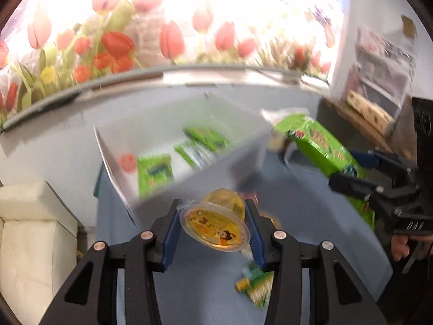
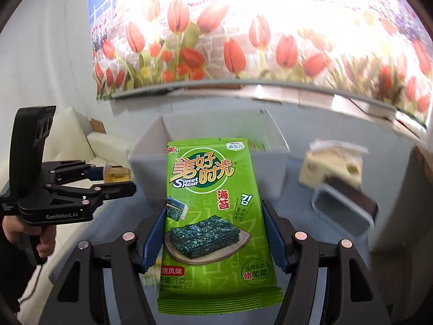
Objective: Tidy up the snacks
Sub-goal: 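Carry both items into the white box and release them, then move both grippers back toward the remaining jelly cups and candies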
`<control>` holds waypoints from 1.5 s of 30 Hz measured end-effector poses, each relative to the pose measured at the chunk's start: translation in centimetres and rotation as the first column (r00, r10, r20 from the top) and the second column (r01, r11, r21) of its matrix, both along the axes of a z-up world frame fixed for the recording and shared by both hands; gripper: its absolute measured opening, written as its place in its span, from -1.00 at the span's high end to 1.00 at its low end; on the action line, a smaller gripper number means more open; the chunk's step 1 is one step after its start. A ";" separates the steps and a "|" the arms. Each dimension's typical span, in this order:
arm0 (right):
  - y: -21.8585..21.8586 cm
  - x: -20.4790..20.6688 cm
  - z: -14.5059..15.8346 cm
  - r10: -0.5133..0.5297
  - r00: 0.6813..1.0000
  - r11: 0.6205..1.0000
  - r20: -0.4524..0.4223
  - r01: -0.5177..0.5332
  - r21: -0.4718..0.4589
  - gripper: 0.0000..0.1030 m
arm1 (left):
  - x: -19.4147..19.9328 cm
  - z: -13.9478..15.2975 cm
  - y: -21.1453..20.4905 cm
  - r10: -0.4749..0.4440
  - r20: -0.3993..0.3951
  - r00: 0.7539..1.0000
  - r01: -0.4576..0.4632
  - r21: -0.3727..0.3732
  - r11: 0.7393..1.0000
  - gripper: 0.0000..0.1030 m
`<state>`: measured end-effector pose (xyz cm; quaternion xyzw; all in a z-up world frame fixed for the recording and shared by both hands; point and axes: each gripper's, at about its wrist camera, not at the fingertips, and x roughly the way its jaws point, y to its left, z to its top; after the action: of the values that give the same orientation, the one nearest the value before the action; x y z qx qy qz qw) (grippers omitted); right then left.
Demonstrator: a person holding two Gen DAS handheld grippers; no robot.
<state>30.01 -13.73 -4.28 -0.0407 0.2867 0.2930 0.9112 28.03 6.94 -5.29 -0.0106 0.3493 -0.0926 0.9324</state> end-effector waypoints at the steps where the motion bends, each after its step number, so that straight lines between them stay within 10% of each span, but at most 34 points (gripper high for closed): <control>1: 0.5 1.0 0.6 -0.003 1.000 1.000 0.005 0.003 -0.004 -0.36 | 1.0 0.5 0.2 0.013 0.010 1.000 -0.013 0.005 1.000 0.05; 9: 6.4 12.2 2.7 -0.037 0.999 0.997 -0.002 0.037 -0.073 -0.37 | 10.6 1.2 4.4 0.213 -0.038 0.976 -0.215 -0.034 0.976 0.05; 18: 9.6 19.3 -2.0 -0.054 0.994 0.989 -0.090 0.041 -0.144 -0.56 | 15.8 -3.6 6.3 0.245 -0.161 0.956 -0.248 0.002 0.969 -0.20; 20: 9.6 19.3 -2.6 -0.052 0.996 0.987 -0.071 0.041 -0.152 -0.93 | 15.4 -3.8 6.7 0.276 -0.131 0.952 -0.276 0.014 0.961 -0.60; 24: 8.9 19.1 -3.5 -0.059 0.997 0.984 -0.057 0.049 -0.170 -1.00 | 14.9 -3.3 6.3 0.242 -0.103 0.965 -0.241 0.024 0.970 -0.91; 45: 3.8 9.0 1.4 -0.093 0.987 0.992 0.130 0.103 -0.069 -1.00 | 9.8 0.9 3.5 0.210 -0.078 0.975 -0.210 0.017 0.978 -1.00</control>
<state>39.04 -9.95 -2.90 -0.0794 0.2410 0.2336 0.9386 37.82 10.41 -4.43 -0.0472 0.3835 0.0083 0.9223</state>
